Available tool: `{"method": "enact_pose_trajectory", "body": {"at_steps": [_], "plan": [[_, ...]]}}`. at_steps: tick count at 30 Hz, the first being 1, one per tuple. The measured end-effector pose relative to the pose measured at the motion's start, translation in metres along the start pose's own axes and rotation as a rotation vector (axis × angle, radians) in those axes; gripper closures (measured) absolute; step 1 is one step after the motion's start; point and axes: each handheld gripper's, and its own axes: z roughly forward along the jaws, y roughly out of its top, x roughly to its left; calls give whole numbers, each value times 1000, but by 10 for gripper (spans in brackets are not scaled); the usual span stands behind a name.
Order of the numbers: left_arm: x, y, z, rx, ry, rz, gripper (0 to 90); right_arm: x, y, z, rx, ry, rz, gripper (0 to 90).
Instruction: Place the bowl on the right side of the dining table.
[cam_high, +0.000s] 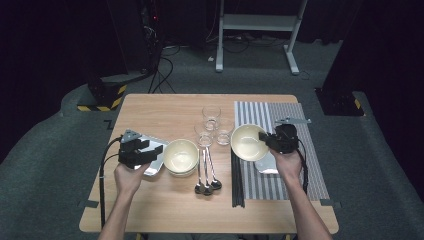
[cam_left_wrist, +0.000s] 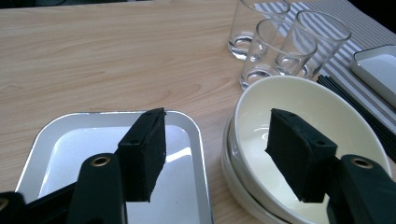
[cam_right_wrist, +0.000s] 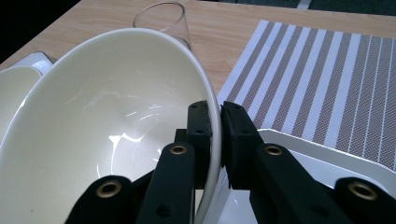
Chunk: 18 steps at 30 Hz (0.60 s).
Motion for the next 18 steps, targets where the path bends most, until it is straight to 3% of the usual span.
{"method": "enact_pose_trajectory", "body": {"at_steps": [18], "plan": [[7, -12, -3, 10, 18, -15, 364, -12, -6, -5, -5, -17, 35, 823]]}}
